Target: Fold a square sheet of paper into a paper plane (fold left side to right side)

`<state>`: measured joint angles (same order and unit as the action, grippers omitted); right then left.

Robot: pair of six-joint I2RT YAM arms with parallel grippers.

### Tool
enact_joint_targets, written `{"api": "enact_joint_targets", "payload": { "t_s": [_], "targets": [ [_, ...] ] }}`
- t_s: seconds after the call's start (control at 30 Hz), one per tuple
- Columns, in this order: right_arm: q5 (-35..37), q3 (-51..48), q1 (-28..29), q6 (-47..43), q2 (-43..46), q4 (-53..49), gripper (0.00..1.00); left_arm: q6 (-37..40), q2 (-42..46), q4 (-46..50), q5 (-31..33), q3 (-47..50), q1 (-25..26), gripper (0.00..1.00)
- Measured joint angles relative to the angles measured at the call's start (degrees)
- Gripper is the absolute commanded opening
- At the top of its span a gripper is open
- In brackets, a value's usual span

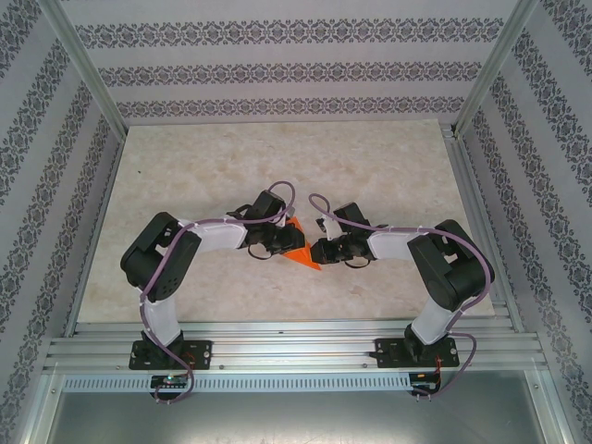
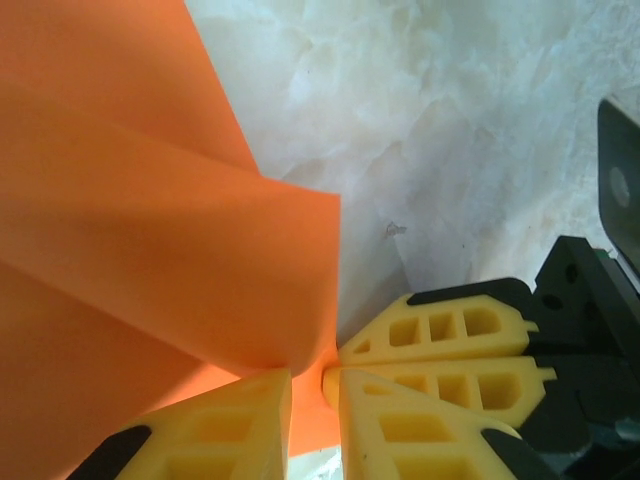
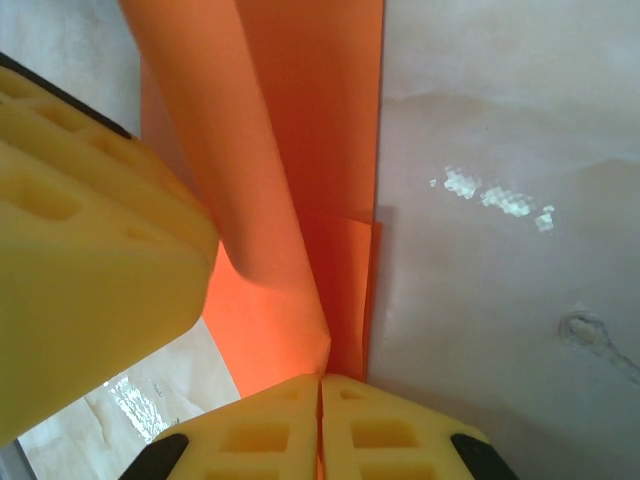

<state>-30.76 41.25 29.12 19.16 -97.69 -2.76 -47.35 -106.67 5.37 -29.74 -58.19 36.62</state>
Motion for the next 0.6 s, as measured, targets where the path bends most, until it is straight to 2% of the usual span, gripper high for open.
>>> {"api": "enact_joint_targets", "payload": {
  "t_s": [0.6],
  "targets": [
    [0.0,0.26,0.0,-0.83,-0.11,-0.46,0.08,-1.18,-2.34,-1.95,-0.44,-0.17,0.0,0.21]
  ]
}}
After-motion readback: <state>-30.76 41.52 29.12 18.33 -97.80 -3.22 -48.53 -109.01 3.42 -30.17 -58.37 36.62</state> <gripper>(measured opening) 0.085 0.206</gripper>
